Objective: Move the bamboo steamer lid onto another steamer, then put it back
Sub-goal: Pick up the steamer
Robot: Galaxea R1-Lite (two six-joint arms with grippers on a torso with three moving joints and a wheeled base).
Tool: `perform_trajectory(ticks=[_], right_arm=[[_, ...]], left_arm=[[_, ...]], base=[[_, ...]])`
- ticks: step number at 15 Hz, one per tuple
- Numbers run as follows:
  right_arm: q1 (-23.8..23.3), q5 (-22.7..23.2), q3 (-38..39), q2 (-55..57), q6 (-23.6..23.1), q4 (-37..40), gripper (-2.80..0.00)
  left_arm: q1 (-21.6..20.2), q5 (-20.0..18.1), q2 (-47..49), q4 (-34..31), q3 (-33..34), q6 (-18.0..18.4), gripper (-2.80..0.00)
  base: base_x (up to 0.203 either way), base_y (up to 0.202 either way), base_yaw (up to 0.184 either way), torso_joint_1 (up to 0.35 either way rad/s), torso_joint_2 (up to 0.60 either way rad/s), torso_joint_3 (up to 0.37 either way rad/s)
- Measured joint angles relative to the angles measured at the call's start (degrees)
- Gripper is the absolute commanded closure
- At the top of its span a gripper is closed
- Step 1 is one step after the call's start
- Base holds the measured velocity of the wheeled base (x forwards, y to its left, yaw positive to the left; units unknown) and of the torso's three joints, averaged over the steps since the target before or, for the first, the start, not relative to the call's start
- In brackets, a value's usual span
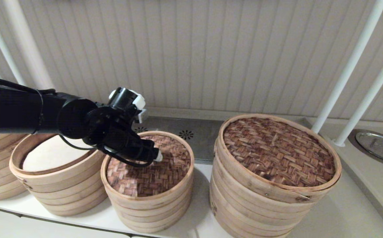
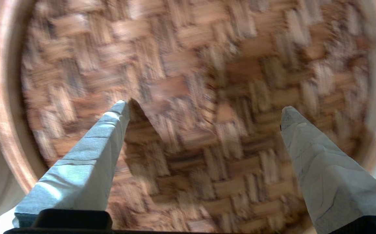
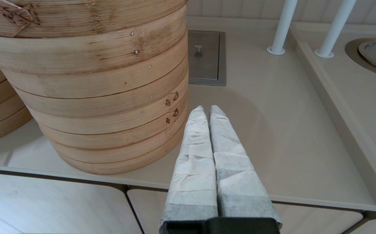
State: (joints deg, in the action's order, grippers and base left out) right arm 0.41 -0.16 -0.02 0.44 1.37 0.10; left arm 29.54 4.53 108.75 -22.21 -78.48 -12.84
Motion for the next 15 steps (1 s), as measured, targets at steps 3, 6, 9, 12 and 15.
perform_trajectory(ticks=[3,6,9,12,15], right_arm=[[0.0,-0.02,-0.02,0.0,0.0,0.0,0.0],[0.0,-0.02,-0.02,0.0,-0.04,0.0,0.0],[0.0,-0.02,-0.05,0.0,-0.05,0.0,0.0],[0.0,-0.02,-0.05,0.0,-0.02,0.0,0.0],[0.0,-0.02,-0.05,0.0,-0.02,0.0,0.0]], left_arm=[[0.0,1.85,0.44,-0.44,-0.77,0.28,-2.8],[0.0,3.23,0.92,-0.35,-1.06,0.28,-2.8],[0.24,3.35,1.59,-0.28,-1.06,0.27,-2.8],[0.79,4.19,1.94,-0.35,-1.19,0.29,0.0],[1.28,5.91,2.08,-0.11,-1.26,0.28,0.0]], base=[[0.0,0.0,0.0,0.0,0.0,0.0],[0.0,0.0,0.0,0.0,0.0,0.0],[0.0,0.0,0.0,-0.001,0.02,0.005],[0.0,0.0,0.0,0.0,0.0,0.0],[0.0,0.0,0.0,0.0,0.0,0.0]])
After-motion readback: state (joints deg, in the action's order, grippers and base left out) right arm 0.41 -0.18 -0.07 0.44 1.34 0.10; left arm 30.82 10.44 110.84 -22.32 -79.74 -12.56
